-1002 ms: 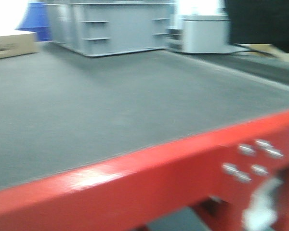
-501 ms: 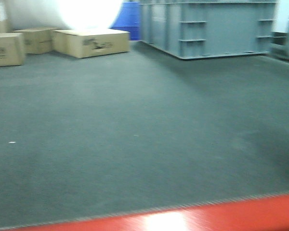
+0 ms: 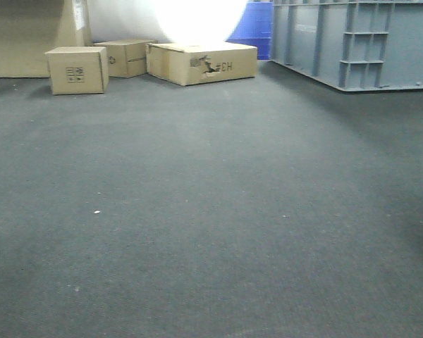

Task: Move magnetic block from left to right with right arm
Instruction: 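Turn the base toward the carpeted area with cardboard boxes, cube held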

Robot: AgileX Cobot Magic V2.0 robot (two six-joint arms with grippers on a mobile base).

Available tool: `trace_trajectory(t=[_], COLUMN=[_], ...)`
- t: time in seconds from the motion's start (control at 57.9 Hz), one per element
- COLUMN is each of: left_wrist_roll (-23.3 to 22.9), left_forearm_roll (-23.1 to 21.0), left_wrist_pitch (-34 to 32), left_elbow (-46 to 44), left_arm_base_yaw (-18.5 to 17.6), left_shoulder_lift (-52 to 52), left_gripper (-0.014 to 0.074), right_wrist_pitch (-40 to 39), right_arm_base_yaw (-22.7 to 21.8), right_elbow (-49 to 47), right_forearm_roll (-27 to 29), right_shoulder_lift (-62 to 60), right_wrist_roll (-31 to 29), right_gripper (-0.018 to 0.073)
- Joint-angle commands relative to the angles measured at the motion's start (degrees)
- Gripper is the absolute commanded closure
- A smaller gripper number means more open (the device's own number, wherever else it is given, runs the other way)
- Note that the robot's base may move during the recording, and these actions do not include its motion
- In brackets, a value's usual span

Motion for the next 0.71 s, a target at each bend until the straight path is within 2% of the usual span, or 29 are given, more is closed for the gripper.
trace_trajectory(t=[0.0,0.691], left_wrist_roll=[-0.1,-0.1], left_forearm_roll=[-0.3,-0.3], left_wrist_pitch=[-5.0,-5.0], left_elbow=[0.4,0.4], left_arm_base_yaw=[-0.3,-0.3], left_shoulder_lift=[-0.4,-0.4], left_gripper=[0.0722,0.0722], right_wrist_pitch=[-5.1,-5.2], right_arm_base_yaw=[-0.4,-0.4], right_elbow=[-1.7,-1.7], right_forearm_roll=[-0.5,-0.5], right_shoulder_lift=[0.7,0.8], right_wrist_roll=[-0.5,-0.5], right_gripper=[0.0309,0.0309])
